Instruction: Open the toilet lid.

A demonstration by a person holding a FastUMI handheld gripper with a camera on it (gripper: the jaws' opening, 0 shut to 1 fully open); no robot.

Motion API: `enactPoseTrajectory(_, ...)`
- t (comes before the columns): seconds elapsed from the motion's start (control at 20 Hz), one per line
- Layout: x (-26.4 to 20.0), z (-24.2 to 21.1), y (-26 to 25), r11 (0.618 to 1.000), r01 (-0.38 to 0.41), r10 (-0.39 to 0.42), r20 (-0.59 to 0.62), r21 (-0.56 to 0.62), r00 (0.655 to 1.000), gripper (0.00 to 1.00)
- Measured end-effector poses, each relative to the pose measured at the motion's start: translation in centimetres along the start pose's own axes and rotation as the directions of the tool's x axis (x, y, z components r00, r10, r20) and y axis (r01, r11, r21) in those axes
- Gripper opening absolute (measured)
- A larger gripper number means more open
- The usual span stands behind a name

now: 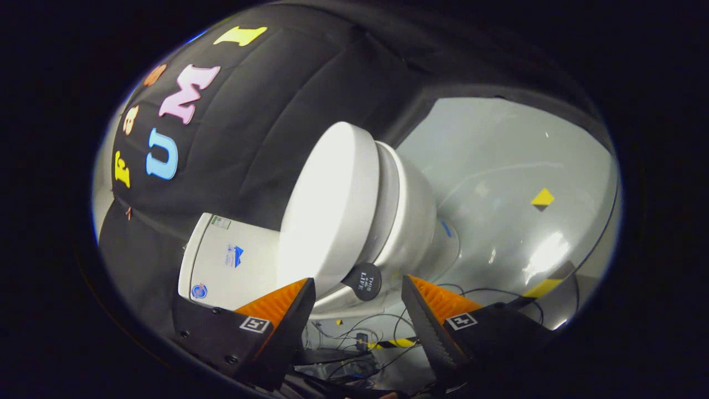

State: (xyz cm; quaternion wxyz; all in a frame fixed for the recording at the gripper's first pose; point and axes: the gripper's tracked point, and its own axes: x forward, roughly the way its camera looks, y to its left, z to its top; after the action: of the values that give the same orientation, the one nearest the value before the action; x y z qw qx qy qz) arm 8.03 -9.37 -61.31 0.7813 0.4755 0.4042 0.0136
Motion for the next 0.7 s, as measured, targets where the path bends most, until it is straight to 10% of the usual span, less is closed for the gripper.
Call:
enactPoseTrajectory(0.2,1.7,0.9,-0.6,0.995,-0.034,0.037,-0.025,0.092,0.999,0.96)
enactPoseTrajectory(0.6,3.8,0.6,-0.9,0.980,-0.014,0.032,-0.092,0.197,0.995,0.20)
enactPoseTrajectory(0.7,3.1,1.4,-0.6,0.986,-0.047,0.057,-0.057,0.162,0.997,0.20)
